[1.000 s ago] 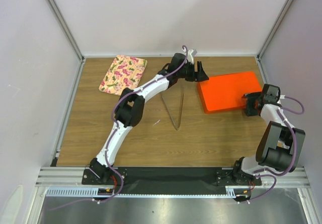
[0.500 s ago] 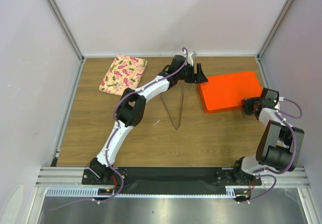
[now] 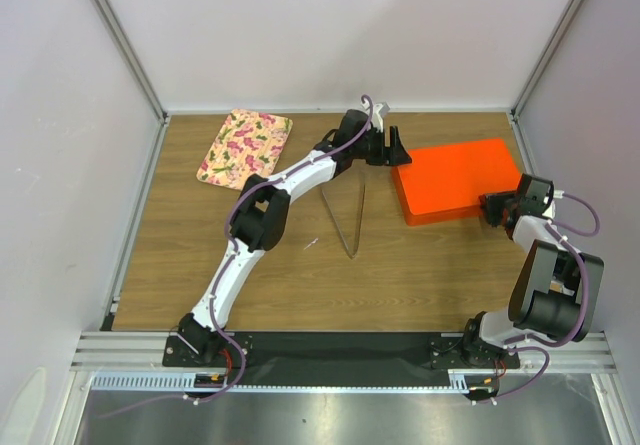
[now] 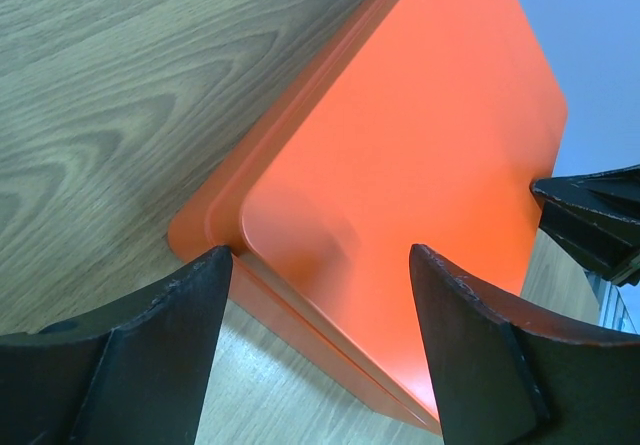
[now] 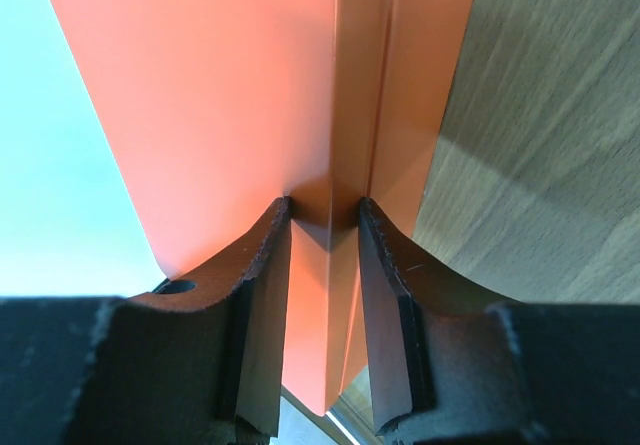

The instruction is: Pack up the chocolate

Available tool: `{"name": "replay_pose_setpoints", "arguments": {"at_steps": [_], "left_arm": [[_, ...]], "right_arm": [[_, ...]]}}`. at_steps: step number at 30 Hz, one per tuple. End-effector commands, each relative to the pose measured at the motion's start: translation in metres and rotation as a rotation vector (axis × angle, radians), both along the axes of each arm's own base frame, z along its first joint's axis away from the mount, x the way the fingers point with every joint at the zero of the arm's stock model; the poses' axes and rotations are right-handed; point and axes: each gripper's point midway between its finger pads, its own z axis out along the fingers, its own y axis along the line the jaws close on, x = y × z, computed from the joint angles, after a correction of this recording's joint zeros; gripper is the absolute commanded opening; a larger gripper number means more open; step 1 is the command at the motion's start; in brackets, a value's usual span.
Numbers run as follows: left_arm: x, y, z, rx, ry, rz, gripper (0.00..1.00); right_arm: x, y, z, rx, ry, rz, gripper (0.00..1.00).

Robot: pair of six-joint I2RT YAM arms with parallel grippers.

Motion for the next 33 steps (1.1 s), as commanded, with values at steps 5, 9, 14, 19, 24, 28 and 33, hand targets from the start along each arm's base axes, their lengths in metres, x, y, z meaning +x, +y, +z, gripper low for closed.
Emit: {"name": "replay_pose_setpoints", "arguments": {"at_steps": [5, 9, 14, 19, 24, 28, 33], "left_arm": [[-0.001, 0.002, 0.031, -0.013, -0.043, -0.003, 0.77], [0.006, 0.016, 0.055, -0.011, -0.064, 0.045, 0.8], [0.015, 0.033, 0.095, -0.045, -0.101, 0.1, 0.8], [0.002, 0.026, 0.129, -0.138, -0.103, 0.058, 0.74], [-0.006, 0.011, 0.119, -0.198, -0.056, 0.014, 0.68], [-0.005, -0.001, 0.095, -0.188, -0.047, 0.003, 0.58], [0.013, -0.004, 0.039, -0.114, 0.012, 0.068, 0.41]], "right_arm": [[0.006, 0.005, 0.007, -0.009, -0.046, 0.012, 0.24], [0.004, 0.003, 0.007, -0.023, -0.038, 0.002, 0.24], [0.002, 0.002, 0.006, -0.024, -0.028, -0.005, 0.24], [0.002, -0.001, 0.006, -0.036, -0.026, -0.008, 0.24], [0.002, -0.003, 0.006, -0.04, -0.025, -0.011, 0.24], [0.001, -0.002, 0.003, -0.038, -0.018, -0.009, 0.24], [0.0, -0.002, 0.0, -0.04, -0.01, -0.009, 0.24]]}}
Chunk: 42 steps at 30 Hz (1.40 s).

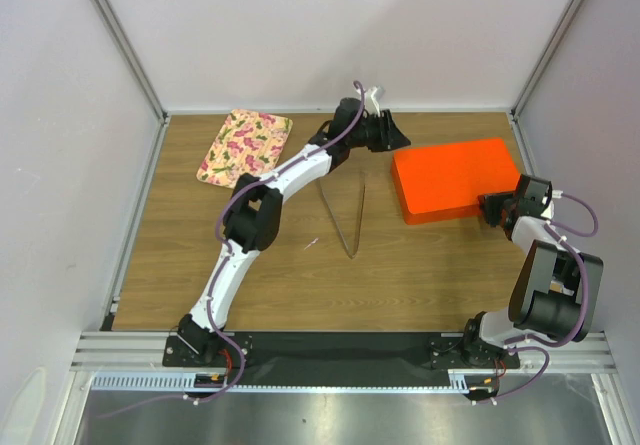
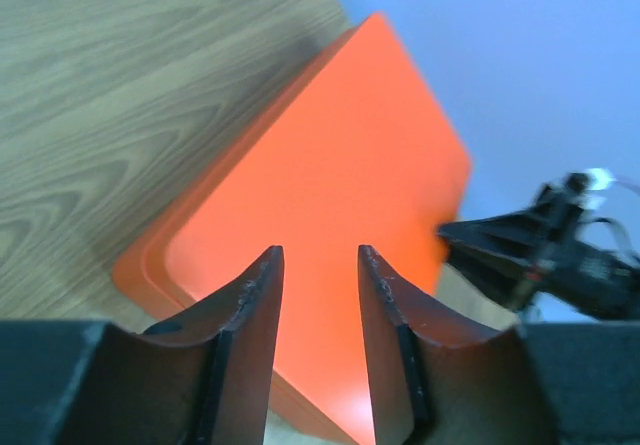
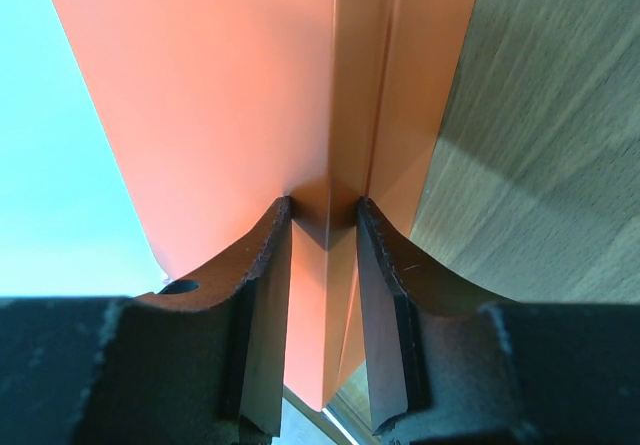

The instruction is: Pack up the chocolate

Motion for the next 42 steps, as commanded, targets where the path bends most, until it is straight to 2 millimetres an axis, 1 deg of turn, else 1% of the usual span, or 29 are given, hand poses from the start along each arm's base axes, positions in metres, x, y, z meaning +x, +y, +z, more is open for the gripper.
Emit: {"name": "replay_pose_setpoints", "arguments": {"at_steps": [1, 2, 6, 7, 8, 11, 12, 14, 16, 17, 18, 19, 21, 22, 24, 25, 27, 28, 30, 32, 33, 35, 36, 37, 38, 39, 40, 41, 42], "left_arm": [[0.008, -0.011, -0.036, 0.032, 0.04, 0.019, 0.41], [0.005, -0.012, -0.058, 0.061, 0.077, 0.009, 0.39], [-0.008, -0.021, -0.09, 0.103, 0.124, -0.007, 0.36], [-0.008, -0.02, -0.093, 0.107, 0.129, -0.007, 0.36], [-0.01, -0.021, -0.094, 0.106, 0.133, -0.01, 0.36], [-0.009, -0.021, -0.084, 0.104, 0.114, -0.009, 0.37], [-0.008, -0.02, -0.074, 0.1, 0.097, -0.003, 0.38], [-0.007, -0.019, -0.067, 0.106, 0.078, -0.003, 0.38], [-0.007, -0.018, -0.059, 0.103, 0.063, -0.001, 0.39], [-0.007, -0.018, -0.058, 0.104, 0.056, 0.0, 0.4], [-0.007, -0.017, -0.057, 0.104, 0.056, 0.0, 0.4], [-0.007, -0.018, -0.057, 0.101, 0.058, 0.0, 0.4], [-0.007, -0.018, -0.059, 0.099, 0.061, -0.001, 0.41], [-0.008, -0.019, -0.061, 0.094, 0.069, -0.006, 0.41], [-0.01, -0.022, -0.062, 0.087, 0.077, -0.013, 0.41], [-0.011, -0.023, -0.062, 0.081, 0.078, -0.016, 0.41], [-0.012, -0.024, -0.065, 0.082, 0.083, -0.019, 0.41], [-0.013, -0.025, -0.065, 0.079, 0.08, -0.022, 0.41], [-0.015, -0.028, -0.064, 0.075, 0.08, -0.03, 0.42], [-0.016, -0.028, -0.065, 0.078, 0.08, -0.031, 0.41], [-0.017, -0.029, -0.065, 0.078, 0.079, -0.035, 0.42], [-0.019, -0.029, -0.066, 0.08, 0.079, -0.041, 0.42], [-0.019, -0.028, -0.068, 0.083, 0.079, -0.04, 0.42], [-0.019, -0.028, -0.068, 0.083, 0.079, -0.04, 0.42], [-0.02, -0.029, -0.07, 0.084, 0.079, -0.04, 0.42], [-0.02, -0.029, -0.069, 0.081, 0.078, -0.041, 0.42], [-0.022, -0.029, -0.07, 0.082, 0.082, -0.044, 0.42], [-0.021, -0.029, -0.069, 0.081, 0.081, -0.042, 0.42], [-0.023, -0.03, -0.071, 0.081, 0.086, -0.048, 0.42]], "right_arm": [[0.0, -0.004, 0.001, -0.034, -0.005, -0.011, 0.24], [-0.001, -0.004, -0.002, -0.032, 0.004, -0.01, 0.24], [-0.003, -0.001, -0.004, -0.024, 0.008, -0.008, 0.23], [-0.004, -0.001, -0.005, -0.022, 0.01, -0.009, 0.24], [-0.003, -0.001, -0.003, -0.025, 0.005, -0.004, 0.23], [-0.002, -0.002, 0.0, -0.035, -0.004, -0.004, 0.24], [-0.002, -0.003, 0.003, -0.036, -0.01, -0.004, 0.23], [-0.008, -0.001, 0.0, -0.036, 0.02, 0.003, 0.23], [-0.005, -0.003, 0.01, -0.054, 0.016, 0.009, 0.24], [-0.011, -0.004, 0.009, -0.062, 0.048, 0.016, 0.25], [-0.015, -0.009, 0.015, -0.071, 0.053, 0.007, 0.25], [-0.014, -0.013, 0.023, -0.079, 0.048, -0.001, 0.28], [-0.026, -0.019, 0.024, -0.077, 0.092, -0.022, 0.34], [-0.03, -0.026, 0.032, -0.09, 0.082, -0.048, 0.39], [-0.04, -0.029, 0.035, -0.093, 0.101, -0.065, 0.41], [-0.043, -0.032, 0.042, -0.106, 0.087, -0.078, 0.43], [-0.045, -0.032, 0.051, -0.122, 0.076, -0.08, 0.45], [-0.047, -0.038, 0.056, -0.15, 0.072, -0.108, 0.45], [-0.048, -0.04, 0.057, -0.154, 0.077, -0.112, 0.46], [-0.042, -0.041, 0.064, -0.177, 0.042, -0.093, 0.44], [-0.035, -0.043, 0.072, -0.188, 0.017, -0.082, 0.42], [-0.019, -0.041, 0.08, -0.203, -0.014, -0.014, 0.33], [-0.006, -0.042, 0.096, -0.22, -0.055, 0.013, 0.28], [0.003, -0.039, 0.101, -0.221, -0.07, 0.055, 0.21], [0.01, -0.039, 0.089, -0.202, -0.037, 0.074, 0.17], [0.017, -0.042, 0.095, -0.209, -0.041, 0.08, 0.15], [0.018, -0.047, 0.086, -0.213, -0.015, 0.073, 0.12], [0.017, -0.052, 0.076, -0.212, 0.01, 0.056, 0.11], [0.013, -0.063, 0.056, -0.194, 0.052, 0.029, 0.11]]}}
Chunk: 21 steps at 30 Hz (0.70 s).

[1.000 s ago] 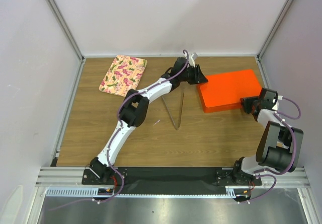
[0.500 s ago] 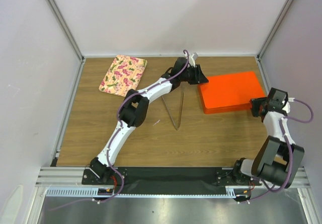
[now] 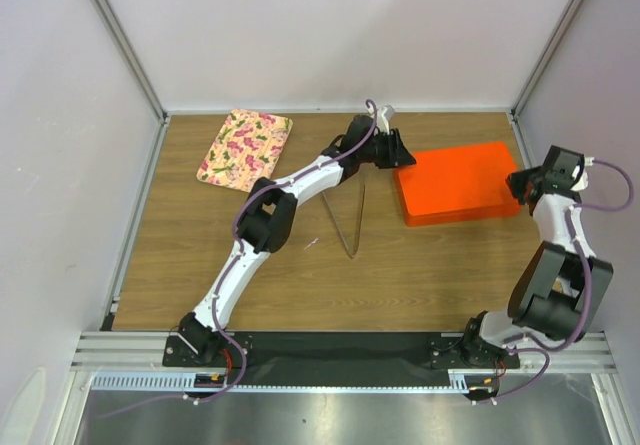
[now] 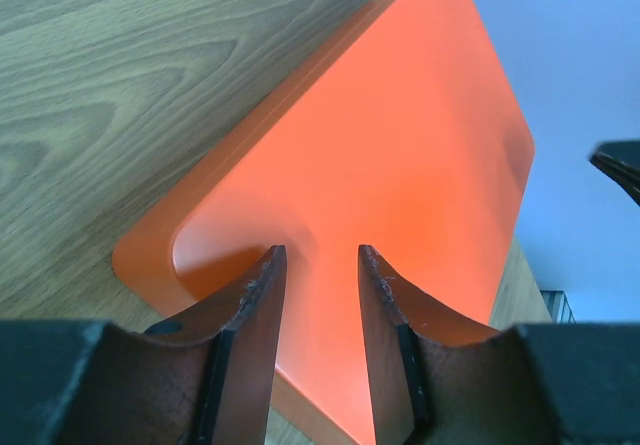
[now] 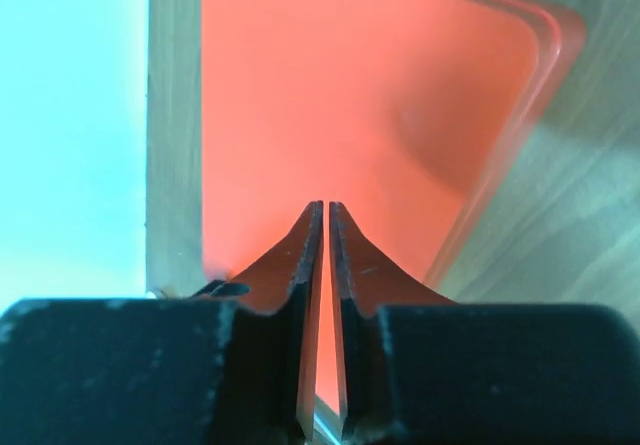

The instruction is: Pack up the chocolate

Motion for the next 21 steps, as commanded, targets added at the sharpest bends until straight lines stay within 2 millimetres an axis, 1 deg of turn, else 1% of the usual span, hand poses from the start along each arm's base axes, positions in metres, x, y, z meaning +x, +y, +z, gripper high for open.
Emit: {"name": "replay_pose_setpoints", "arguments": {"at_steps": [1, 2, 3, 4, 6, 7, 9, 10, 11, 13, 14, 15, 16, 17, 18, 19, 20, 21], "left_arm": [[-0.014, -0.002, 0.001, 0.023, 0.012, -0.026, 0.42], [-0.015, -0.002, 0.0, 0.025, 0.013, -0.026, 0.42], [-0.016, -0.002, -0.003, 0.029, 0.021, -0.029, 0.42], [-0.019, -0.003, -0.002, 0.028, 0.02, -0.034, 0.42], [-0.018, -0.005, -0.001, 0.019, 0.001, -0.037, 0.42], [-0.019, -0.006, -0.001, 0.019, 0.002, -0.042, 0.42], [-0.018, -0.005, 0.0, 0.019, 0.0, -0.044, 0.42], [-0.019, -0.004, 0.001, 0.023, -0.004, -0.045, 0.42], [-0.019, -0.005, 0.004, 0.022, -0.008, -0.047, 0.42], [-0.019, -0.005, 0.007, 0.02, -0.017, -0.045, 0.42], [-0.018, -0.004, 0.01, 0.017, -0.023, -0.046, 0.42], [-0.018, -0.005, 0.011, 0.016, -0.025, -0.046, 0.42], [-0.017, -0.006, 0.013, 0.012, -0.028, -0.045, 0.42], [-0.015, -0.006, 0.018, 0.004, -0.039, -0.042, 0.43], [-0.015, -0.007, 0.017, 0.004, -0.038, -0.042, 0.43], [-0.013, -0.007, 0.018, 0.002, -0.041, -0.04, 0.43], [-0.012, -0.008, 0.019, -0.004, -0.044, -0.037, 0.43], [-0.011, -0.009, 0.017, -0.005, -0.041, -0.035, 0.43]], "right_arm": [[-0.004, -0.016, -0.041, 0.006, 0.069, -0.01, 0.08], [-0.01, -0.019, -0.058, 0.02, 0.097, -0.033, 0.07], [-0.016, -0.022, -0.082, 0.041, 0.145, -0.047, 0.05], [-0.023, -0.025, -0.098, 0.053, 0.17, -0.058, 0.03], [-0.028, -0.025, -0.115, 0.063, 0.218, -0.055, 0.0], [-0.029, -0.025, -0.117, 0.067, 0.22, -0.049, 0.0], [-0.021, -0.028, -0.102, 0.048, 0.181, -0.036, 0.0], [-0.017, -0.03, -0.086, 0.03, 0.15, -0.03, 0.0], [-0.005, -0.036, -0.065, -0.001, 0.108, -0.02, 0.0], [-0.001, -0.038, -0.044, -0.023, 0.094, -0.006, 0.0], [0.011, -0.041, -0.023, -0.042, 0.041, 0.014, 0.0], [0.015, -0.039, -0.016, -0.037, 0.019, 0.031, 0.0], [0.025, -0.038, -0.003, -0.051, -0.037, 0.056, 0.0], [0.035, -0.032, 0.002, -0.05, -0.072, 0.091, 0.0], [0.045, -0.021, 0.011, -0.032, -0.125, 0.16, 0.0], [0.058, -0.018, 0.02, -0.047, -0.181, 0.194, 0.01], [0.065, -0.014, 0.013, -0.032, -0.186, 0.212, 0.01], [0.071, -0.006, 0.01, -0.016, -0.19, 0.236, 0.01]]}}
